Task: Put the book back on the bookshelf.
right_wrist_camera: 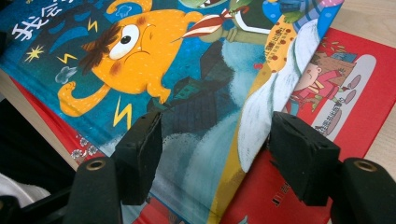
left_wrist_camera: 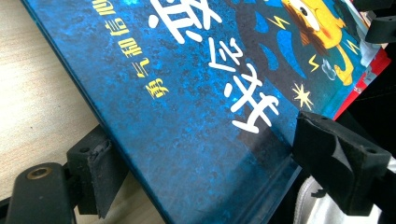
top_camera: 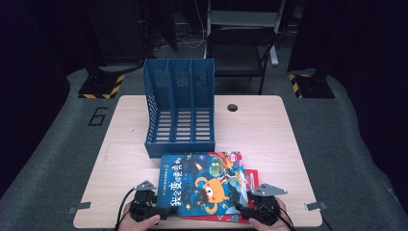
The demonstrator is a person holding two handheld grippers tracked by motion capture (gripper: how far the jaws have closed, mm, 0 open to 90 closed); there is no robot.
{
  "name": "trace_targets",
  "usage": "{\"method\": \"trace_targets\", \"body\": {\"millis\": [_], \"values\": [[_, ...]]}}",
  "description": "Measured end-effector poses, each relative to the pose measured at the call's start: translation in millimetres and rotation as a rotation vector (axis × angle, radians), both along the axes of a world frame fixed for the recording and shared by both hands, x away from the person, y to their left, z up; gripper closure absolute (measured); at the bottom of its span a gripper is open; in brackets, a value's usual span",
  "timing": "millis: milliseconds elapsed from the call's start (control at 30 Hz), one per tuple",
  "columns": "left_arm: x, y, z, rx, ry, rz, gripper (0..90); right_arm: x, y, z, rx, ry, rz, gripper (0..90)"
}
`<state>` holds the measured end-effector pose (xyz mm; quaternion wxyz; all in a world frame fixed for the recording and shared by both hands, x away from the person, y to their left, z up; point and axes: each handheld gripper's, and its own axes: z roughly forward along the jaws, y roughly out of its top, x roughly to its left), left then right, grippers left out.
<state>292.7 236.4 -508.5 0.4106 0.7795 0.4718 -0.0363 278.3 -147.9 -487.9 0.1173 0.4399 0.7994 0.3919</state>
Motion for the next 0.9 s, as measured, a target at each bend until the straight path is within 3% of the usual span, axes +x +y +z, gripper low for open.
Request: {"method": "trace_targets", "body": {"millis": [633,700,800,900], "values": [[-2.8,3.8,6.4,0.007,-0.011,0.013,15.4,-1.6,3.0,-0.2,-0.017,-0.011,0.043,30.3],[-3.8,4.1,8.1,-0.002,0.000,0.005,15.6,-1.6,3.1,-0.3,-0.015,-0.011,0.044,29.9],[-5.1,5.1,10.2,-0.007,-0.016,0.017,16.7,-1.8,3.4,-0.4,-0.011,-0.007,0.044,29.3],[-7.1,8.8,13.4,-0.038,-0.020,0.032,21.0,-1.6,3.3,-0.5,-0.005,-0.002,0.049,27.9]]}}
